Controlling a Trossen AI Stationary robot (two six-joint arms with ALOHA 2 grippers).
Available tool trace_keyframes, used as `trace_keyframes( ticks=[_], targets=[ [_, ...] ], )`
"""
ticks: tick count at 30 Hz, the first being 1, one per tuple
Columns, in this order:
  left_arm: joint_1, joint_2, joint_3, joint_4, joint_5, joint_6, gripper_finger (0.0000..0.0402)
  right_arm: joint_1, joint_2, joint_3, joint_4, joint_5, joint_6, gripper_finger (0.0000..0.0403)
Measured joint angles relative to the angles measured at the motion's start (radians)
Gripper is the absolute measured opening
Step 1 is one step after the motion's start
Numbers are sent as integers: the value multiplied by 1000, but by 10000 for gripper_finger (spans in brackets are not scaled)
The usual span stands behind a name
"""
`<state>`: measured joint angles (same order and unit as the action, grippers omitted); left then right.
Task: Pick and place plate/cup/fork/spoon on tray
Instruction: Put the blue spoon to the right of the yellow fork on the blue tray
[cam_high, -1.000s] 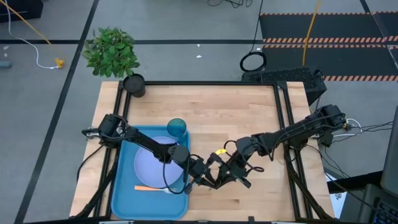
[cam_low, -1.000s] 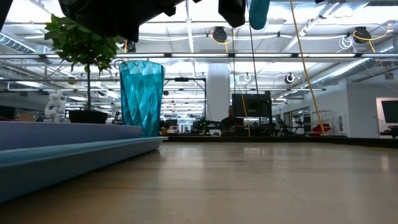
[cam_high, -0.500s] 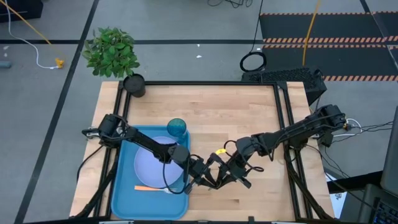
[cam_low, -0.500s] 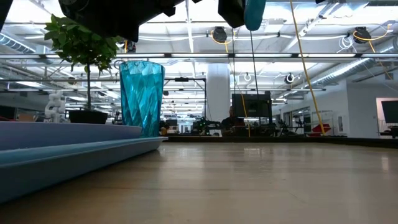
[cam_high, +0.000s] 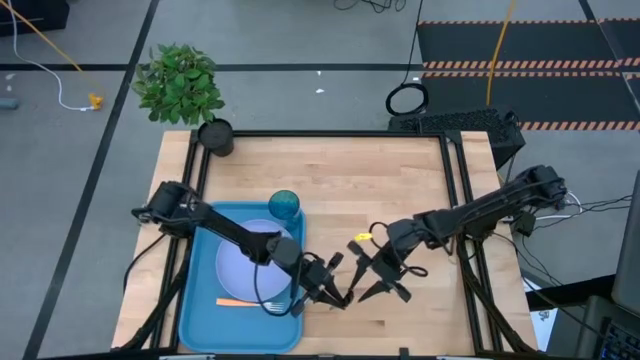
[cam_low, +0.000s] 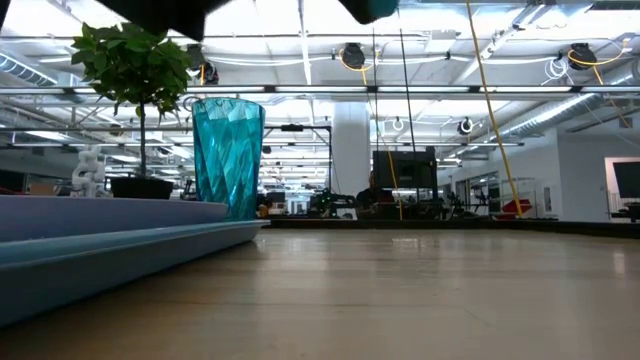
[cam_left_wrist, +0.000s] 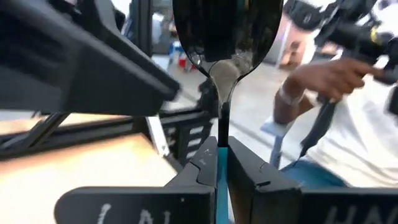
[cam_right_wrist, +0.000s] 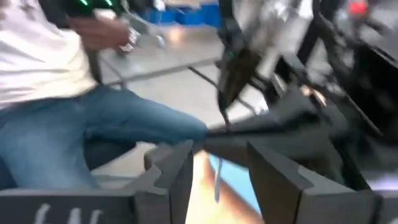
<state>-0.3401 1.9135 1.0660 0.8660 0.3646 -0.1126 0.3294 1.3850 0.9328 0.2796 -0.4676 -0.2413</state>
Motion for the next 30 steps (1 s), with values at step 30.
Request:
trace_keyframes(
  ticks=[30],
  targets=[
    [-606, -377, 45, -1260, -856, -774, 12, 189, -334, 0, -521, 708, 51, 159]
  ],
)
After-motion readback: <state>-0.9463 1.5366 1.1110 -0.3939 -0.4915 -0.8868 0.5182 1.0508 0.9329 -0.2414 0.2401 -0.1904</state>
